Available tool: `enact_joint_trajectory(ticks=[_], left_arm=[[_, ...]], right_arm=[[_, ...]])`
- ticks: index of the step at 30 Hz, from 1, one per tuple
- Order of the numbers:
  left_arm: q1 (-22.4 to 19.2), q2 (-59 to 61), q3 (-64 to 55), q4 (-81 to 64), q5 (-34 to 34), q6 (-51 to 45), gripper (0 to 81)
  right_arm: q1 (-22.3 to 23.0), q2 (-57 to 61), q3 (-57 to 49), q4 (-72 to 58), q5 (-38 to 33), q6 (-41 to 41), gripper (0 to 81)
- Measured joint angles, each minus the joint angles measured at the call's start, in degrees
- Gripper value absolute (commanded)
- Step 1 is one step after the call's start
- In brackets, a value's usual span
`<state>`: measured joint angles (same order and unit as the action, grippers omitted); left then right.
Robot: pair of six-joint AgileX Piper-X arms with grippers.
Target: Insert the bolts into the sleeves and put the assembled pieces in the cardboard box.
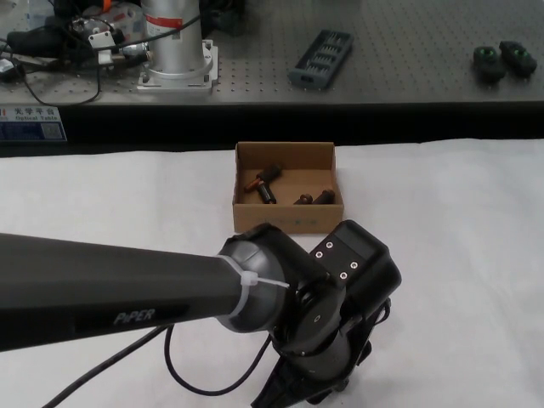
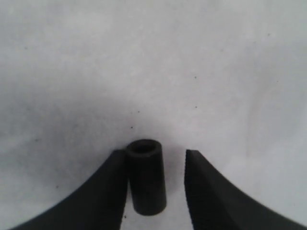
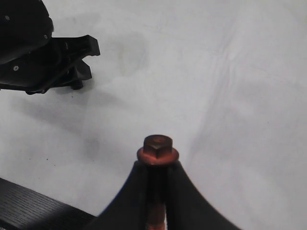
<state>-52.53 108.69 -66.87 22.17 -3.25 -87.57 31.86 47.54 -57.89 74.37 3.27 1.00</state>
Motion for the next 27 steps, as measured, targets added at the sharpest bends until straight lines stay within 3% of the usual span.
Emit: enact_joint_trajectory(ticks=[9,11,15,16,24,27], left_arm=[[0.50,0.68,-0.66,0.25,3.25,-2.64,28.0],[0.50,0.68,-0.65,0.26,3.25,-2.66,22.4],[0.50,0.68,-0.65,0.81,4.55,-3.72,1.8],[0.50,0.82,-0.65,0.80,4.97,-3.88,0.5],[0.66,0.82,-0.65,0.32,10.45,-3.94,0.6],[0.87,0.82,-0.65,-0.14,12.97,0.50,0.6]], right_arm=[[0.00,0.00,0.00,0.00,1.08,-0.58,1.9],[0.00,0.00,0.00,0.00,1.20,-0.58,1.9],[0.00,0.00,0.00,0.00,1.22,-0.58,1.9],[0.00,0.00,0.00,0.00,1.22,-0.58,1.9],[0.00,0.00,0.00,0.00,1.22,-0.58,1.9],[0.00,0.00,0.00,0.00,1.22,-0.58,1.9]])
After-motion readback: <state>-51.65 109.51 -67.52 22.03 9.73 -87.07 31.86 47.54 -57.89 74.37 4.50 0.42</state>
